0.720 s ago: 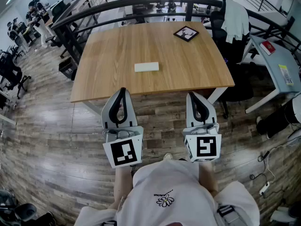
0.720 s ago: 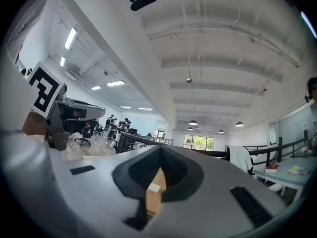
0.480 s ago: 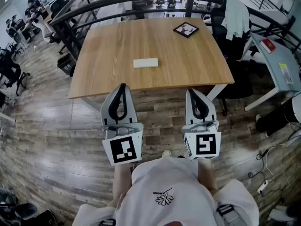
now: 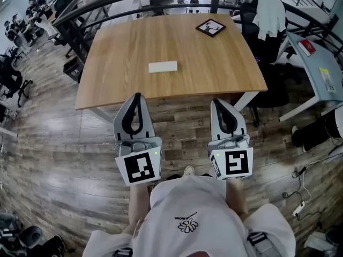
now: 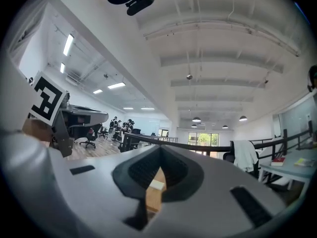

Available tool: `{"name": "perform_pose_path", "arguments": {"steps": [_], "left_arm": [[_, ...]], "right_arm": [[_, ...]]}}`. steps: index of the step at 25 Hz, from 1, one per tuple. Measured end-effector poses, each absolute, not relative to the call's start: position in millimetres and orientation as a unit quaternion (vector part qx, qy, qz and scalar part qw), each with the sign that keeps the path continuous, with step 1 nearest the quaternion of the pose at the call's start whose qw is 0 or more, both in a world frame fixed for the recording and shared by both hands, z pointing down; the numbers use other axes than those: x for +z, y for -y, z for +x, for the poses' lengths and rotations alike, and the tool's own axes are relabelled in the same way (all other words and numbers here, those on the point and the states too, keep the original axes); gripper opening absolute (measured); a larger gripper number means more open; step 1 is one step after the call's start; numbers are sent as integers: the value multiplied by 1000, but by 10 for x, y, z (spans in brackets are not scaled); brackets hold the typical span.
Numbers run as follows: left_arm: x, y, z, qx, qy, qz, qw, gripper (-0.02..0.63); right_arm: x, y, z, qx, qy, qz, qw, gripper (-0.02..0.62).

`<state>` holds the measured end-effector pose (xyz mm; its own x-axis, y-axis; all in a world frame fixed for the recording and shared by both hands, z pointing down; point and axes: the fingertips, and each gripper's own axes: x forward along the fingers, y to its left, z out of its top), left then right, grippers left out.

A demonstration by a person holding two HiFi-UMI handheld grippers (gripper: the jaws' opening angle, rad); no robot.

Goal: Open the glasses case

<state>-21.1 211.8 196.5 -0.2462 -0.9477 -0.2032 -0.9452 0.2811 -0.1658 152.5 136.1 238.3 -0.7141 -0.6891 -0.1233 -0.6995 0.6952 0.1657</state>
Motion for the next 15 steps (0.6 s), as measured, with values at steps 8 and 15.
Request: {"name": "perform_pose_path", "arguments": {"steps": [8, 15], "left_arm": [[2128, -2040, -200, -17, -797, -592, 120, 17], [2251, -1657, -326, -17, -793, -598, 115, 17]], "right_arm": [[2619, -1286, 1484, 84, -930, -359, 3, 8], [2799, -986, 1307, 78, -935, -346, -18, 8]]}}
